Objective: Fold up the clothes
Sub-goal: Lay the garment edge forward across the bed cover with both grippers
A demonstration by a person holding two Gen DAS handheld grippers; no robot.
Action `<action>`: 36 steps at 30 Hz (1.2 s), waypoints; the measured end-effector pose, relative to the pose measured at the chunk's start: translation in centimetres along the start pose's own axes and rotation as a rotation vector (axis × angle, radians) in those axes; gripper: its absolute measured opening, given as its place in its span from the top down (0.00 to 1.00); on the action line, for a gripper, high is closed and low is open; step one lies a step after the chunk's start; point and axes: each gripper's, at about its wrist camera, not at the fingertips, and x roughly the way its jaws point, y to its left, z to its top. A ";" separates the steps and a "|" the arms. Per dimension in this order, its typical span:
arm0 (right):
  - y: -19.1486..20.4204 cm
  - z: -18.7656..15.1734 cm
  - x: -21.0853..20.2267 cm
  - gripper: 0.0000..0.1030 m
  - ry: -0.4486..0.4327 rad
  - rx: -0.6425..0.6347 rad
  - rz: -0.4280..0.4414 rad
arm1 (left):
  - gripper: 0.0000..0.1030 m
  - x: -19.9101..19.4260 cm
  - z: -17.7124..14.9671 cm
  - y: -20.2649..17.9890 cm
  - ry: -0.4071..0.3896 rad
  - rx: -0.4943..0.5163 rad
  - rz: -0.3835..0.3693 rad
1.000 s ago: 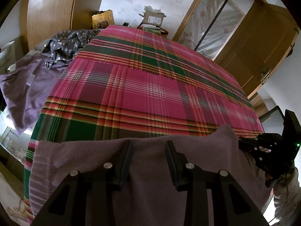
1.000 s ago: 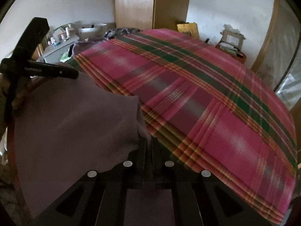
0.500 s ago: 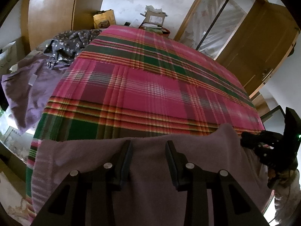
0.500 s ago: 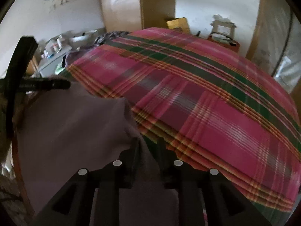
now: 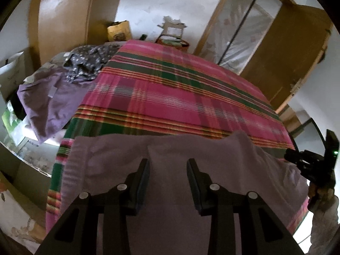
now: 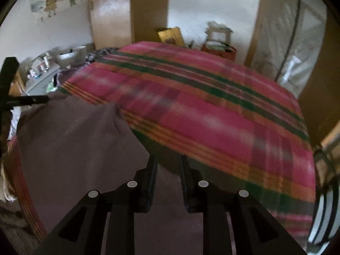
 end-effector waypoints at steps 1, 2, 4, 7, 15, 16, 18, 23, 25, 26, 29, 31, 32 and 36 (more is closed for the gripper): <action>-0.6 -0.8 -0.3 0.79 0.012 0.016 -0.016 | 0.65 0.0 0.0 -0.3 0.002 0.008 -0.007; -1.3 -1.7 -0.6 0.78 0.027 0.032 -0.027 | 0.64 0.1 -0.2 -0.8 0.007 0.020 -0.016; -2.3 -3.4 -0.9 0.77 0.055 0.044 -0.055 | 0.64 0.3 -0.5 -1.9 0.018 0.043 -0.035; -3.4 -5.5 -1.1 0.72 0.095 0.064 -0.109 | 0.64 0.9 -1.1 -3.5 0.043 0.070 -0.071; -6.8 -10.6 -3.4 0.59 0.054 0.211 -0.164 | 0.64 2.8 -2.9 -7.5 0.112 0.151 -0.111; -7.2 -11.0 -3.7 0.56 0.045 0.226 -0.161 | 0.64 3.0 -3.0 -7.7 0.117 0.152 -0.109; -7.7 -11.5 -4.1 0.54 0.036 0.247 -0.162 | 0.64 3.2 -3.1 -8.0 0.123 0.150 -0.108; -8.3 -11.1 -4.9 0.54 0.000 0.228 -0.193 | 0.64 3.5 -3.0 -9.0 0.131 0.159 -0.115; -8.9 -10.9 -5.3 0.54 -0.019 0.234 -0.190 | 0.64 3.5 -3.2 -9.8 0.134 0.176 -0.131; -9.2 -10.8 -5.4 0.54 -0.024 0.236 -0.190 | 0.64 3.8 -3.3 -10.4 0.139 0.190 -0.142; -9.8 -10.1 -4.6 0.54 -0.008 0.197 -0.166 | 0.64 4.4 -3.6 -11.8 0.160 0.220 -0.149; -9.7 -9.6 -4.1 0.54 -0.003 0.152 -0.113 | 0.64 4.9 -3.9 -12.8 0.174 0.240 -0.154; -9.6 -9.4 -3.8 0.54 0.004 0.128 -0.090 | 0.64 5.2 -4.0 -13.3 0.181 0.249 -0.158; -9.0 -9.2 -2.6 0.54 0.031 0.052 -0.044 | 0.64 5.8 -4.4 -15.0 0.201 0.288 -0.157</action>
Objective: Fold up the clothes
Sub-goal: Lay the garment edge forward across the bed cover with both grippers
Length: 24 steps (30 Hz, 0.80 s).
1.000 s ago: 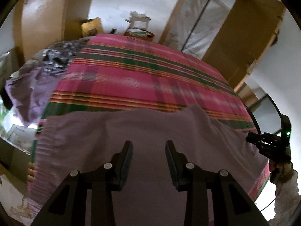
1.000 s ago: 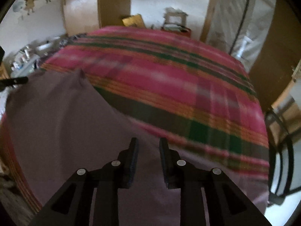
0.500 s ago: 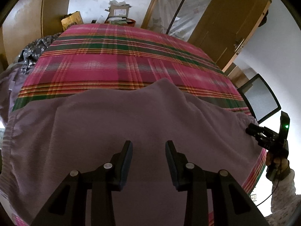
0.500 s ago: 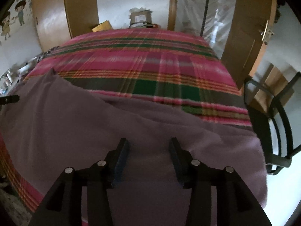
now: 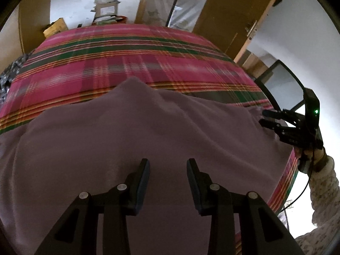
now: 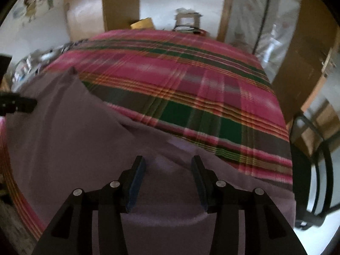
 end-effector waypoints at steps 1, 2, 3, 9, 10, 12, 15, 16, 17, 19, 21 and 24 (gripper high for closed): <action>-0.1 0.0 0.0 0.54 -0.006 -0.001 0.023 | 0.64 0.2 0.1 -0.3 0.005 0.004 -0.002; -0.3 0.1 0.1 0.54 -0.010 0.002 0.047 | 0.64 0.3 0.2 -0.5 0.008 0.005 -0.002; -0.3 0.1 0.2 0.54 -0.008 -0.002 0.059 | 0.64 0.6 0.3 -0.8 0.011 0.008 0.000; 0.1 0.1 0.5 0.71 0.000 -0.048 0.116 | 0.64 1.7 1.1 -1.9 0.028 0.018 0.002; 0.3 0.1 0.4 0.77 -0.002 -0.061 0.119 | 0.64 1.8 1.2 -2.1 0.031 0.022 0.002; 0.7 -0.1 0.3 0.86 -0.005 -0.080 0.124 | 0.64 2.2 1.5 -2.6 0.038 0.029 0.001; 1.2 -0.4 -0.2 0.91 -0.023 -0.109 0.105 | 0.64 2.8 1.9 -3.1 0.045 0.038 0.005; 1.3 -0.6 -0.4 0.91 -0.033 -0.117 0.099 | 0.64 2.9 2.0 -3.3 0.045 0.041 0.009; 1.6 -0.7 -0.7 0.91 -0.045 -0.128 0.089 | 0.64 2.9 2.0 -3.4 0.046 0.044 0.012; 2.1 -1.0 -1.5 0.91 -0.080 -0.156 0.056 | 0.64 2.9 2.2 -3.7 0.045 0.048 0.017; 2.6 -1.3 -2.4 0.91 -0.124 -0.177 0.018 | 0.64 3.0 2.3 -3.9 0.044 0.048 0.021; 3.5 -1.8 -3.3 0.91 -0.177 -0.211 -0.034 | 0.64 3.1 2.4 -4.4 0.042 0.052 0.024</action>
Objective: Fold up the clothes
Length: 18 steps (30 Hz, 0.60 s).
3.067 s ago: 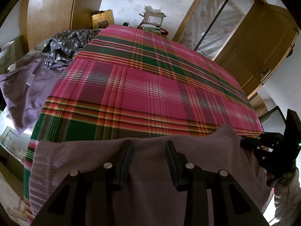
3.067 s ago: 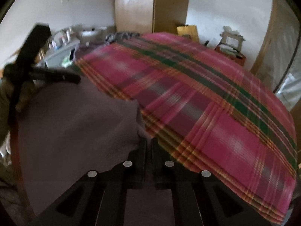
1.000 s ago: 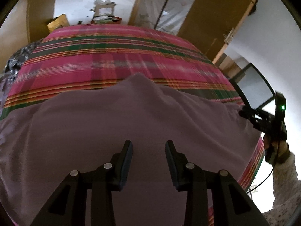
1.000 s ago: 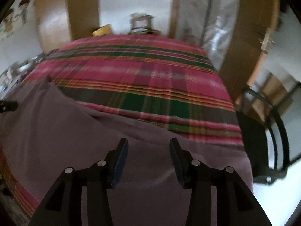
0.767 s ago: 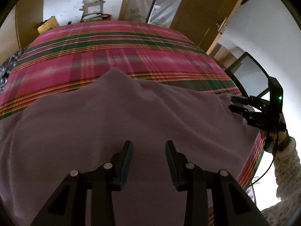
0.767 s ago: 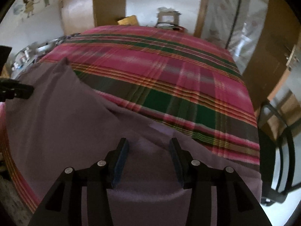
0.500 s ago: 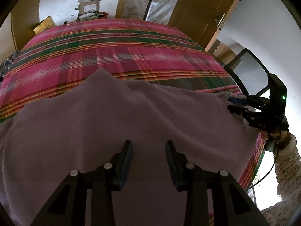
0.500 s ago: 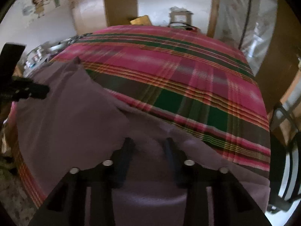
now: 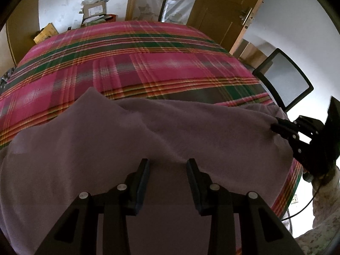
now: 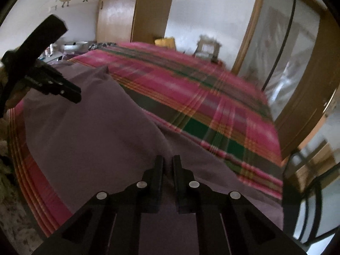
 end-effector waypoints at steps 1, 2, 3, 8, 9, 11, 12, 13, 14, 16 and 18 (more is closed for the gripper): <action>0.2 -0.2 0.0 0.91 0.000 -0.012 -0.014 | 0.64 0.1 0.1 -0.3 -0.003 0.005 0.001; 0.4 -0.3 -0.1 0.91 -0.003 -0.022 -0.027 | 0.64 0.2 0.2 -0.5 -0.006 0.011 0.002; 0.6 -0.4 -0.3 0.91 -0.014 -0.028 -0.040 | 0.64 0.2 0.3 -0.8 -0.009 0.016 0.002; -0.4 0.4 0.2 0.92 -0.058 -0.009 -0.091 | 0.64 1.1 1.2 -1.6 -0.008 0.034 -0.001; -0.7 0.6 0.5 0.92 -0.055 -0.005 -0.096 | 0.64 1.3 1.3 -1.6 -0.007 0.033 0.000; -1.1 0.9 1.7 0.92 -0.029 -0.009 -0.097 | 0.64 1.7 1.6 -1.8 -0.005 0.034 0.000; -1.2 1.0 2.0 0.92 -0.024 -0.009 -0.099 | 0.64 1.9 1.7 -1.9 -0.003 0.034 0.002; -1.4 1.1 2.3 0.92 -0.019 -0.007 -0.099 | 0.64 2.1 1.8 -1.9 -0.003 0.031 0.005; -1.6 1.2 2.5 0.92 -0.015 -0.005 -0.096 | 0.64 2.2 1.8 -1.8 -0.005 0.027 0.002; -1.8 1.3 2.7 0.92 -0.012 -0.004 -0.093 | 0.64 2.2 1.9 -1.8 -0.009 0.022 -0.001; -1.9 1.3 3.2 0.92 0.006 0.000 -0.087 | 0.64 2.3 2.0 -1.8 -0.013 0.020 -0.003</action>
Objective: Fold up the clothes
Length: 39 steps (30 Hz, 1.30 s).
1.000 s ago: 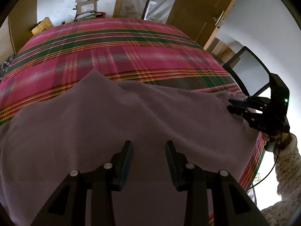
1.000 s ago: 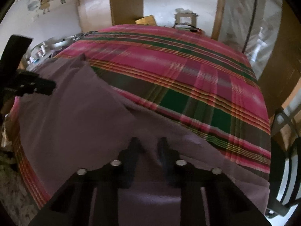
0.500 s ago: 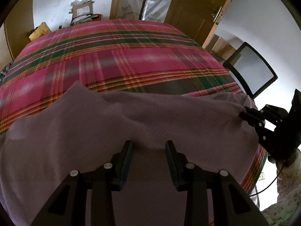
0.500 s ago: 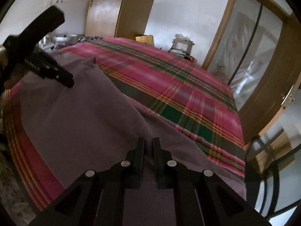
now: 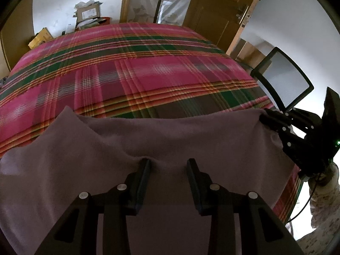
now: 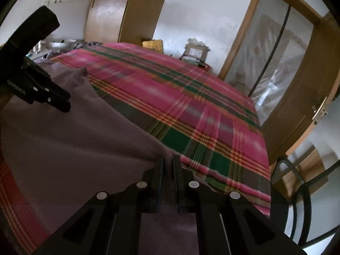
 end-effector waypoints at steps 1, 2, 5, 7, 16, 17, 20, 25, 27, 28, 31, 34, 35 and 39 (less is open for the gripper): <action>-0.1 0.0 0.2 0.92 0.011 0.005 0.004 | 0.64 0.1 0.1 0.1 -0.003 -0.004 -0.003; -0.2 -0.1 0.5 0.92 0.026 0.011 0.012 | 0.64 0.1 0.2 0.2 -0.006 -0.007 -0.005; -0.5 -0.4 1.6 0.91 0.087 0.027 0.058 | 0.64 0.4 0.7 0.1 -0.014 -0.001 0.002; -0.9 -0.5 1.9 0.89 0.101 0.051 0.070 | 0.64 0.6 0.9 0.1 -0.017 0.005 0.004; -4.4 -1.3 1.6 0.70 0.144 0.304 0.130 | 0.64 1.4 2.6 0.6 -0.008 -0.021 -0.001; -4.5 -1.3 1.3 0.70 0.142 0.306 0.122 | 0.65 1.4 2.7 0.6 -0.010 -0.020 0.001; -5.5 -1.8 -0.4 0.68 0.119 0.348 0.082 | 0.64 1.7 3.0 0.9 -0.019 -0.029 -0.007; -8.6 -4.3 -3.3 0.67 0.105 0.483 -0.033 | 0.64 1.9 3.4 1.2 -0.023 -0.046 -0.017; -9.5 -5.4 -4.2 0.67 0.115 0.512 -0.090 | 0.64 1.9 3.5 1.3 -0.022 -0.046 -0.013; -9.7 -5.9 -4.7 0.67 0.116 0.514 -0.103 | 0.64 1.9 3.6 1.3 -0.022 -0.048 -0.011; -10.1 -6.9 -5.8 0.67 0.116 0.502 -0.144 | 0.64 1.8 3.7 1.1 -0.023 -0.056 0.001; -10.9 -7.7 -5.8 0.67 0.115 0.530 -0.141 | 0.64 1.9 3.7 0.9 -0.023 -0.058 0.015; -11.0 -7.7 -5.4 0.67 0.111 0.535 -0.119 | 0.64 1.9 3.7 0.8 -0.024 -0.058 0.020; -10.0 -7.4 -3.7 0.63 0.126 0.452 -0.030 | 0.64 2.0 3.7 0.8 -0.022 -0.062 0.026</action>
